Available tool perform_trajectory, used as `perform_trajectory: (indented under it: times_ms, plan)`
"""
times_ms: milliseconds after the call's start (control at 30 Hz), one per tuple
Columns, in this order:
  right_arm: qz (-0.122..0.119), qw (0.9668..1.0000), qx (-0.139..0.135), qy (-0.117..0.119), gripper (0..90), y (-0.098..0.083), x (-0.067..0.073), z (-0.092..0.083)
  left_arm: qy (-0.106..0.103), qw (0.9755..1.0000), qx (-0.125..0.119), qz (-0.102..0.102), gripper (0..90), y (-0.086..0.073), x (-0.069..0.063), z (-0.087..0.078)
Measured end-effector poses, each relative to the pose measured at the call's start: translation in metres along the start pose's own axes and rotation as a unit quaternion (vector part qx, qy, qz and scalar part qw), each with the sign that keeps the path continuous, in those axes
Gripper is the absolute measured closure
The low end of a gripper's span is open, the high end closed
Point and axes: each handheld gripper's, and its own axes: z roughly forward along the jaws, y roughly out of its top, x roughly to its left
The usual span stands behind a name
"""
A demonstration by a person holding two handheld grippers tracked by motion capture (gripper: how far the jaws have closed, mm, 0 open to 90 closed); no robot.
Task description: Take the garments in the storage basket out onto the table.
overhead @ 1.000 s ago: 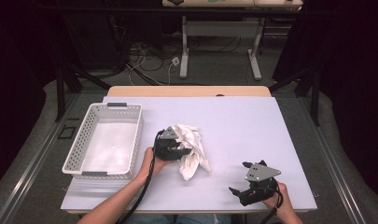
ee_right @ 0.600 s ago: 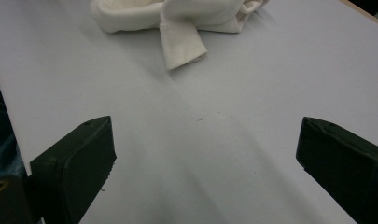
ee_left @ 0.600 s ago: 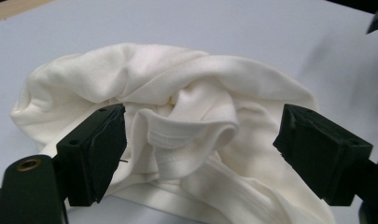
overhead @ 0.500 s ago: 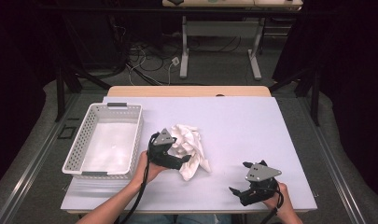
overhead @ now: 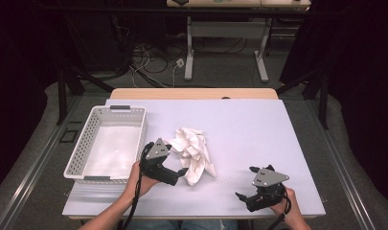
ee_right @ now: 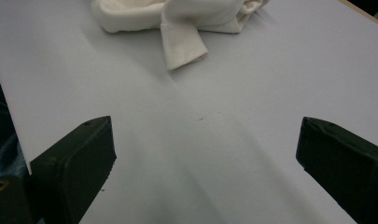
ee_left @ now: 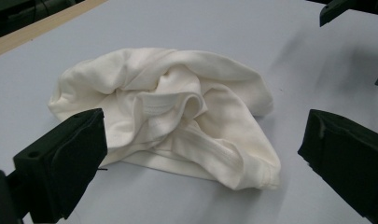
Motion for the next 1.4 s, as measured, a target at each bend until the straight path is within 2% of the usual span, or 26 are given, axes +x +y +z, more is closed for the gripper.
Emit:
perform_trajectory:
  times_ms: [200,367,900,1067,1300,1400]
  plan:
    - [0.0,1.0,-0.001,0.001,4.0,0.0,0.0,0.0,-0.011,0.9999,-0.001,0.012,0.0,-0.006,-0.005,-0.014]
    - [0.0,1.0,0.001,0.002,4.0,0.0,0.0,0.0,-0.006,0.9999,-0.003,0.014,0.0,-0.01,-0.007,-0.024]
    - [0.0,1.0,0.002,0.004,4.0,0.0,0.0,0.001,0.02,0.9997,0.004,0.012,0.0,-0.031,-0.004,-0.047]
    - [-0.001,1.0,0.005,0.005,4.0,0.0,0.001,0.002,0.033,0.9991,0.017,0.02,0.0,-0.039,-0.006,-0.051]
    - [-0.001,1.0,0.007,0.007,4.0,-0.001,0.001,0.002,0.045,0.9987,0.017,0.016,0.0,-0.047,-0.007,-0.058]
    - [-0.001,0.9999,0.008,0.007,4.0,-0.001,0.001,0.003,0.052,0.9982,0.023,0.02,0.0,-0.051,-0.007,-0.061]
